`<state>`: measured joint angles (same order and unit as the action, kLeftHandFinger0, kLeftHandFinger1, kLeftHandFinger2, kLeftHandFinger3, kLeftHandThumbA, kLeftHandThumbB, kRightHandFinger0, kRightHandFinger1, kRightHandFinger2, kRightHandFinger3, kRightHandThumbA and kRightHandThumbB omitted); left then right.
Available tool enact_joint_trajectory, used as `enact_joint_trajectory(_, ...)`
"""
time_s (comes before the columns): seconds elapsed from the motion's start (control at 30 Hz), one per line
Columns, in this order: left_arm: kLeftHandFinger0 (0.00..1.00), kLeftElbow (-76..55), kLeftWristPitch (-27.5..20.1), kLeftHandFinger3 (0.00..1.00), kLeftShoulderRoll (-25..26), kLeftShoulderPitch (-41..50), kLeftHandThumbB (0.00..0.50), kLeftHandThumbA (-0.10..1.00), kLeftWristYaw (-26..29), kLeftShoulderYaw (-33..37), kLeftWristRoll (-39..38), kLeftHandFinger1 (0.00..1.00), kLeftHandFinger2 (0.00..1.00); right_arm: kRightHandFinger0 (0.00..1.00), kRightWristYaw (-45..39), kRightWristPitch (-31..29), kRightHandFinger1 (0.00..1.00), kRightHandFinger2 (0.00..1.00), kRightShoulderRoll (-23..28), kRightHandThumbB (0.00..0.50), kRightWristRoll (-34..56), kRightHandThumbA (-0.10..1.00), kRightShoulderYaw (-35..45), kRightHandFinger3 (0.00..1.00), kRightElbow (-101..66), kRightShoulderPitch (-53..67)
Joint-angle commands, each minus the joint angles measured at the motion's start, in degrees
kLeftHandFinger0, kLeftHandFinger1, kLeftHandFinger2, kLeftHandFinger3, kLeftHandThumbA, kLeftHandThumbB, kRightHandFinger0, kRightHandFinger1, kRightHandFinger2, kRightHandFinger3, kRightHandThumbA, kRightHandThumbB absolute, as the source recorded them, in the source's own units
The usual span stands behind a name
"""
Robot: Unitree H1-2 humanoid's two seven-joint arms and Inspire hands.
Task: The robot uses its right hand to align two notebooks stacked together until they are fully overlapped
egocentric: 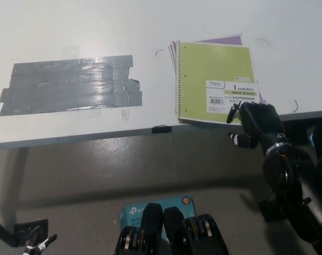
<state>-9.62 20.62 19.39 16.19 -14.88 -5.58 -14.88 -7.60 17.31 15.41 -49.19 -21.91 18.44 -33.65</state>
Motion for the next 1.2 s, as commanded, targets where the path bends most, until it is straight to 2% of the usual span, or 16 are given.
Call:
enact_joint_trajectory(0.0, 0.25, -1.08, -1.52, 1.00, 0.98, 0.89, 0.500, 1.00, -0.58, -0.57, 0.23, 0.49, 0.56, 0.16, 1.00, -0.63, 0.13, 0.20, 1.40, 0.136, -0.17, 0.73, -0.17, 0.58, 1.69, -1.16)
enact_joint_trajectory(0.07, 0.23, -1.30, -1.60, 1.00, 1.00, 1.28, 0.500, 1.00, -0.34, -0.44, 0.75, 0.49, 0.56, 0.19, 1.77, -1.19, 0.09, 0.18, 1.60, 0.143, 0.14, 0.72, 0.05, 0.58, 2.16, -0.52)
enact_joint_trajectory(0.1, 0.26, -1.62, -1.74, 1.00, 0.92, 1.74, 0.500, 1.00, -0.45, -0.51, 0.56, 0.51, 0.56, 0.31, 2.07, -1.51, 0.15, 0.22, 1.69, 0.153, 0.54, 0.69, 0.32, 0.56, 1.88, 0.07)
enact_joint_trajectory(0.2, 0.26, -2.01, -0.87, 1.00, 0.70, 2.07, 0.500, 1.00, -0.25, -0.67, 0.20, 0.52, 0.57, 0.51, 1.44, -1.38, 0.27, 0.28, 2.39, 0.155, 0.34, 0.72, 0.05, 0.50, 2.07, 0.16)
enact_joint_trajectory(0.3, 0.27, -2.15, -0.63, 1.00, 0.75, 2.23, 0.500, 1.00, -0.44, -0.70, -0.08, 0.53, 0.59, 0.59, 0.82, -1.17, 0.34, 0.34, 2.78, 0.153, 0.07, 0.76, -0.36, 0.49, 2.55, -0.21)
enact_joint_trajectory(0.47, 0.26, -2.20, -0.99, 1.00, 1.12, 2.16, 0.500, 1.00, -0.62, -0.54, 0.29, 0.54, 0.59, 0.56, 2.82, -3.84, 0.28, 0.29, 4.15, 0.157, -0.96, 0.77, -1.73, 0.47, 4.12, -1.30)
enact_joint_trajectory(0.57, 0.26, -2.00, -1.00, 1.00, 1.10, 1.92, 0.500, 1.00, -0.49, -0.58, 0.39, 0.52, 0.56, 0.48, 3.77, -6.03, 0.17, 0.17, 5.26, 0.158, -1.88, 0.80, -3.03, 0.36, 5.05, -2.35)
enact_joint_trajectory(0.63, 0.26, -1.96, -0.88, 1.00, 1.11, 1.86, 0.500, 1.00, -0.52, -0.59, 0.32, 0.53, 0.57, 0.52, 3.94, -6.28, 0.18, 0.17, 5.66, 0.164, -2.28, 0.84, -3.76, 0.35, 5.56, -2.94)
enact_joint_trajectory(0.67, 0.27, -1.83, -1.19, 1.00, 1.08, 1.87, 0.500, 1.00, -0.64, -0.59, 0.25, 0.53, 0.57, 0.47, 6.08, -8.29, 0.10, 0.12, 6.05, 0.169, -2.67, 0.81, -4.26, 0.32, 6.08, -3.40)
enact_joint_trajectory(0.73, 0.27, -1.65, -1.21, 1.00, 1.26, 1.70, 0.500, 1.00, -0.69, -0.48, 0.45, 0.53, 0.57, 0.45, 6.88, -9.43, 0.07, 0.09, 6.31, 0.164, -3.09, 0.85, -5.00, 0.32, 6.91, -3.93)
enact_joint_trajectory(0.77, 0.23, -1.63, -1.17, 1.00, 1.29, 1.63, 0.500, 1.00, -0.71, -0.44, 0.49, 0.50, 0.56, 0.49, 6.90, -10.01, 0.10, 0.15, 6.48, 0.156, -3.29, 0.86, -5.49, 0.44, 7.01, -4.17)
enact_joint_trajectory(0.8, 0.23, -1.62, -1.17, 1.00, 1.30, 1.64, 0.500, 1.00, -0.69, -0.42, 0.55, 0.50, 0.56, 0.50, 6.14, -9.87, 0.10, 0.15, 6.65, 0.147, -3.77, 0.90, -6.14, 0.46, 6.76, -4.42)
enact_joint_trajectory(0.9, 0.24, -1.70, -1.21, 1.00, 1.43, 1.82, 0.500, 1.00, -0.67, -0.18, 0.95, 0.49, 0.55, 0.49, 6.44, -10.23, 0.04, 0.10, 6.84, 0.173, -4.97, 0.98, -7.89, 0.45, 6.62, -4.71)
enact_joint_trajectory(0.93, 0.34, -1.78, -0.96, 1.00, 1.41, 1.82, 0.500, 1.00, -0.56, -0.18, 0.99, 0.52, 0.55, 0.46, 7.45, -11.07, 0.00, 0.03, 6.73, 0.178, -4.88, 0.97, -8.19, 0.38, 6.92, -4.98)
enact_joint_trajectory(1.0, 0.33, -1.88, -1.10, 1.00, 1.39, 2.04, 0.500, 1.00, -0.65, 0.01, 1.19, 0.53, 0.56, 0.52, 8.06, -12.02, 0.00, 0.01, 6.63, 0.180, -4.63, 0.98, -8.50, 0.38, 6.71, -5.08)
enact_joint_trajectory(1.17, 0.29, -2.12, -0.38, 1.00, 1.38, 1.79, 0.500, 1.00, -0.67, 0.02, 0.94, 0.50, 0.55, 0.59, 8.22, -11.88, 0.03, 0.06, 5.85, 0.168, -4.55, 0.96, -8.11, 0.43, 5.83, -6.17)
